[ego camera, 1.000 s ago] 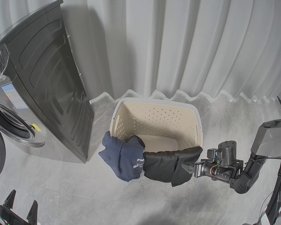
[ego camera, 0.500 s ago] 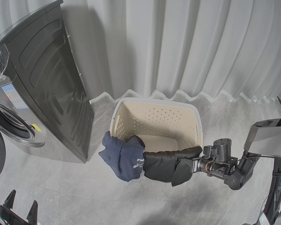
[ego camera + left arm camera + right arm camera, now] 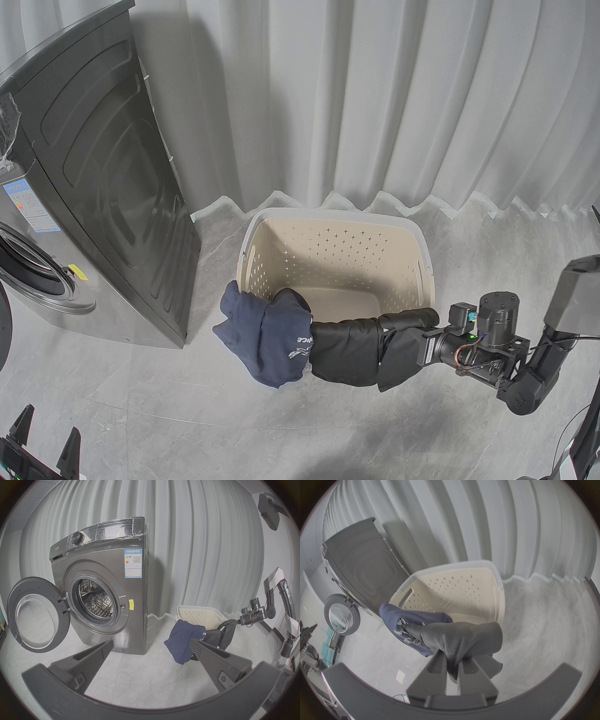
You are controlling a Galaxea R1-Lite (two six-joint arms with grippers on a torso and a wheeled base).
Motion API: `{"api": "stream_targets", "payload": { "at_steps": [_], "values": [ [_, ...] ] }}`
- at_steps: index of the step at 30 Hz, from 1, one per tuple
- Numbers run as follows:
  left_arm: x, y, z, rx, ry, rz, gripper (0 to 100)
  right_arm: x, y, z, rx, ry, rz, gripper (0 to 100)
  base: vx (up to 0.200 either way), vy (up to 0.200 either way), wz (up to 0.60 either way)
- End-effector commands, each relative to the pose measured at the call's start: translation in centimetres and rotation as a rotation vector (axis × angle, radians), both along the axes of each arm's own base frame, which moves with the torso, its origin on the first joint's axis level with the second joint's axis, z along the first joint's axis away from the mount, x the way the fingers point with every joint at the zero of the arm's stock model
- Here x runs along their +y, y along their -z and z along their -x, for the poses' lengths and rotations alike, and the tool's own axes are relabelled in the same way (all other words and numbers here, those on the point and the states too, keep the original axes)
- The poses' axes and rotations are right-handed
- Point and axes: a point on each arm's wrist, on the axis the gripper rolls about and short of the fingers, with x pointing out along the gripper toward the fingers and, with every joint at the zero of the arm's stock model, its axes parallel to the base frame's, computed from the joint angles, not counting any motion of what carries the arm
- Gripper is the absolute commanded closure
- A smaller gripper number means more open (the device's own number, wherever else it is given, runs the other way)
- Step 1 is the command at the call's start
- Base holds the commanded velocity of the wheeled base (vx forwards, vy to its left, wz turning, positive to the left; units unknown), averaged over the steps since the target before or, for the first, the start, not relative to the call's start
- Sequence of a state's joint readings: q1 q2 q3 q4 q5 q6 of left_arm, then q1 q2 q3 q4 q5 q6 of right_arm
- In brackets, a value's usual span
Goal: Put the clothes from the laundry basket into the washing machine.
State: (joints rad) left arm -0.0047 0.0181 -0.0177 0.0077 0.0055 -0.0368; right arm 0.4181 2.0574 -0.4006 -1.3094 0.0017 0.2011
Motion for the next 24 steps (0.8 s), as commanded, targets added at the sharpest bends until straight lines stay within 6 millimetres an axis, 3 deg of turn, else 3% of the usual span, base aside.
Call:
{"api": "stream_targets", "payload": {
  "at_steps": [1,4,9,17,24],
  "values": [
    [0.0,0.4,0.0,0.003,-0.001,0.0,0,-0.5,-5.0,3.4,-0.141,-0.037,-0.059,100,0.0,0.0,0.0],
    [0.0,0.4,0.0,0.003,-0.001,0.0,0,-0.2,-7.8,4.7,-0.227,-0.072,-0.096,100,0.0,0.0,0.0],
    [0.0,0.4,0.0,0.003,-0.001,0.0,0,0.1,-10.4,6.4,-0.305,-0.113,-0.109,100,0.0,0.0,0.0],
    [0.0,0.4,0.0,0.003,-0.001,0.0,0,0.2,-13.0,7.3,-0.398,-0.134,-0.155,100,0.0,0.0,0.0],
    [0.0,0.4,0.0,0.003,-0.001,0.0,0,0.9,-13.5,8.8,-0.434,-0.195,-0.148,100,0.0,0.0,0.0]
  ]
}}
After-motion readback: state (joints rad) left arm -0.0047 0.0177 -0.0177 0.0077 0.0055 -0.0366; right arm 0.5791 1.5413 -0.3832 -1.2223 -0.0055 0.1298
